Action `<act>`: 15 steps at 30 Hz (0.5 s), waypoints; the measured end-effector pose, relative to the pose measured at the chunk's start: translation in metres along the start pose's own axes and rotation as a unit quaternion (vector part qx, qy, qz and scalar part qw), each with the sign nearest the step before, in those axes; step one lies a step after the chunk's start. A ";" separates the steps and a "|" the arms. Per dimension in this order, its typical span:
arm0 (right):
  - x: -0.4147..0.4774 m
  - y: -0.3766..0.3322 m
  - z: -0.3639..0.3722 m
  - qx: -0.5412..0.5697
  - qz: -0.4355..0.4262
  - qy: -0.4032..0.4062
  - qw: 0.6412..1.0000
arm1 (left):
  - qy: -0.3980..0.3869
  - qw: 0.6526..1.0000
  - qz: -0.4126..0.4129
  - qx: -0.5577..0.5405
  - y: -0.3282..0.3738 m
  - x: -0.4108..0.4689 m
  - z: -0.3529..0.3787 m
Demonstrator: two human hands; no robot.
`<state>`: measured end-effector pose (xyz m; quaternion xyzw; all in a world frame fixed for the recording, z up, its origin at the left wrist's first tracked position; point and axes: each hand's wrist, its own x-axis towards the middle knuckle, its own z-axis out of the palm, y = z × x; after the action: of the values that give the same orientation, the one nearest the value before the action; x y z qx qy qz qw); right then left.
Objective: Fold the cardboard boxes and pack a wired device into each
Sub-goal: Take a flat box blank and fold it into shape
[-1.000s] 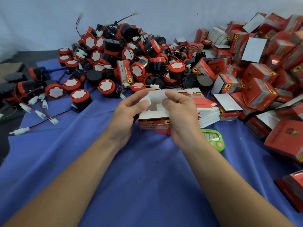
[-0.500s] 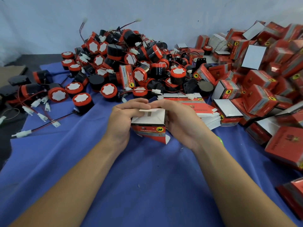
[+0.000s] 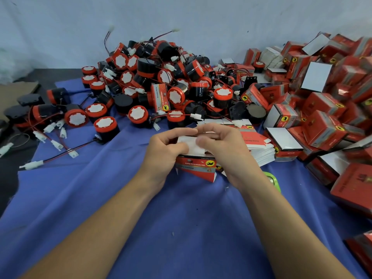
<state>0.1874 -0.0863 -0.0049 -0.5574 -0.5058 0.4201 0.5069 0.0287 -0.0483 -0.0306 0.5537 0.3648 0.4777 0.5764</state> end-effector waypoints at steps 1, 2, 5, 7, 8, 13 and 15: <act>-0.001 -0.002 0.000 0.026 0.011 0.005 1.000 | 0.002 1.000 -0.004 -0.013 -0.001 0.000 0.001; -0.002 -0.004 0.000 0.046 0.024 0.008 0.999 | 0.004 0.999 -0.007 -0.031 -0.001 0.000 0.001; -0.002 -0.004 -0.003 -0.019 0.040 0.000 0.999 | 0.022 0.998 0.001 -0.064 0.000 -0.001 0.002; -0.003 -0.002 -0.005 -0.083 0.040 -0.033 0.995 | 0.041 0.998 0.018 -0.053 0.002 -0.002 0.001; -0.004 -0.002 -0.005 -0.096 0.041 -0.050 0.993 | 0.047 0.998 0.022 -0.042 0.003 -0.003 0.001; -0.009 -0.003 0.004 -0.086 0.027 -0.064 0.994 | 0.054 0.998 0.011 -0.019 0.007 -0.001 -0.004; -0.010 -0.003 0.007 -0.081 0.014 -0.046 0.996 | 0.050 0.998 0.000 -0.034 0.007 0.000 -0.005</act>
<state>0.1786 -0.0954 -0.0035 -0.5841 -0.5531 0.4099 0.4300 0.0233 -0.0472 -0.0240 0.5089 0.3768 0.5173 0.5757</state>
